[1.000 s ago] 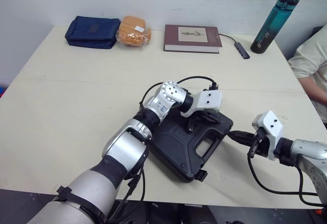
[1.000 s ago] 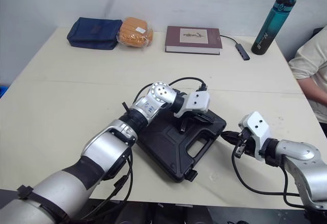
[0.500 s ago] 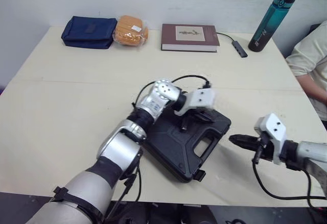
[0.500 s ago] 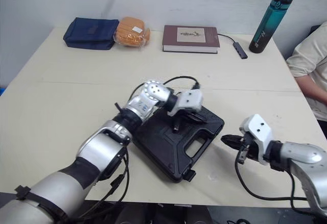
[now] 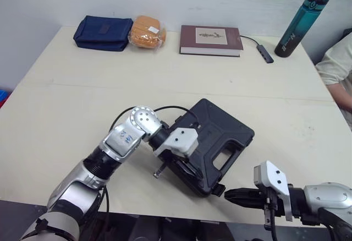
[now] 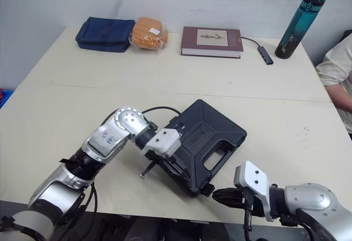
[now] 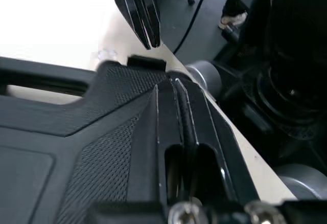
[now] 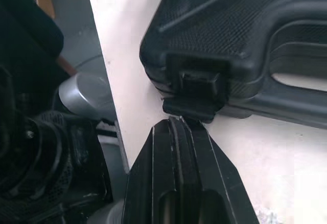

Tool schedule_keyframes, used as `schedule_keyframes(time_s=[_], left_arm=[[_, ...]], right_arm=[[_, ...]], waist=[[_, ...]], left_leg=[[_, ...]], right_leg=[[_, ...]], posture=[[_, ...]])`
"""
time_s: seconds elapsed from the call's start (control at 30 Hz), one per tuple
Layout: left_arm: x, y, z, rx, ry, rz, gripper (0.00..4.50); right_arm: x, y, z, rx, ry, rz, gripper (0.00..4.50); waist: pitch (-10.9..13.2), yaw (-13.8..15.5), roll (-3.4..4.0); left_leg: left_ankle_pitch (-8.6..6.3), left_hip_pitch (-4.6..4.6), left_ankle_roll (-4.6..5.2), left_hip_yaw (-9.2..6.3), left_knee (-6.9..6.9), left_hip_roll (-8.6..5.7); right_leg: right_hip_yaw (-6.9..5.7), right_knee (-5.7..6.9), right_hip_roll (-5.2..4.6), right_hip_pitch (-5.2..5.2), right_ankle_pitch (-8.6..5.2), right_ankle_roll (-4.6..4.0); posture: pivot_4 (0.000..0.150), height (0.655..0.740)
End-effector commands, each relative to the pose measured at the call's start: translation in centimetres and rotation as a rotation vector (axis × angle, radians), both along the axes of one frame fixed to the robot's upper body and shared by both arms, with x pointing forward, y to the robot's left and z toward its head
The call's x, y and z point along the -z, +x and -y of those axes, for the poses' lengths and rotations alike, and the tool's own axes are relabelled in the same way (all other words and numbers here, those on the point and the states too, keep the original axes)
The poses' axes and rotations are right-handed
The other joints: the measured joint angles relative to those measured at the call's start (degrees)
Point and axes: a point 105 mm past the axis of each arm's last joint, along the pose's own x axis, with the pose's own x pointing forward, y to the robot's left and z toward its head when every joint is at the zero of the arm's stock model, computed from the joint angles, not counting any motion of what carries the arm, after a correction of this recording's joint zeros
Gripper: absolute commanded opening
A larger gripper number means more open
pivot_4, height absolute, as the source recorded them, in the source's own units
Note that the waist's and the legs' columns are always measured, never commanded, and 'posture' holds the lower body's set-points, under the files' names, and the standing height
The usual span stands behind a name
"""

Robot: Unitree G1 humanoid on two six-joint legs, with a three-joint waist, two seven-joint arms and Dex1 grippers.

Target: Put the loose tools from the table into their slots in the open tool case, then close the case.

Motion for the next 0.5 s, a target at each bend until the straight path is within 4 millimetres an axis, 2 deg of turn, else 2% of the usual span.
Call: schedule_keyframes(time_s=[0.03, 0.3, 0.4, 0.5], left_arm=[[0.6, -0.2, 0.9, 0.017, 0.001, 0.057, 0.03], [3.7, 0.6, 1.0, 0.023, 0.111, 0.179, 0.03], [4.9, 0.2, 0.5, 0.059, 0.157, 0.207, 0.03], [5.5, 0.7, 0.4, 0.048, 0.176, 0.241, 0.03]], right_arm=[[-0.2, 0.0, 0.2, -0.005, -0.008, 0.016, 0.0], [0.8, -0.3, -0.1, -0.019, -0.017, 0.001, 0.0], [1.1, 0.0, -0.6, -0.01, -0.001, 0.007, 0.0], [1.1, 0.4, -1.4, -0.013, 0.023, 0.02, 0.0]], waist=[[0.0, 0.07, 0.0], [-0.05, -0.03, 0.03], [-0.15, 0.03, 0.04], [-0.31, 0.02, 0.06]], left_leg=[[0.0, -0.01, 0.0, 0.0, 0.0, 0.0], [0.01, 0.12, 0.02, 0.0, 0.02, 0.0], [0.01, 0.14, 0.02, 0.0, 0.0, 0.01], [0.01, 0.19, 0.02, 0.0, 0.0, 0.02]], right_leg=[[-0.01, 0.02, 0.02, 0.0, 0.0, 0.0], [-0.02, 0.04, 0.03, 0.12, 0.0, 0.0], [-0.02, 0.03, 0.03, 0.13, 0.0, 0.0], [-0.02, 0.01, 0.02, 0.18, 0.0, 0.0]], posture=[[0.15, 0.74], [0.15, 0.74], [0.15, 0.74], [0.15, 0.74]])
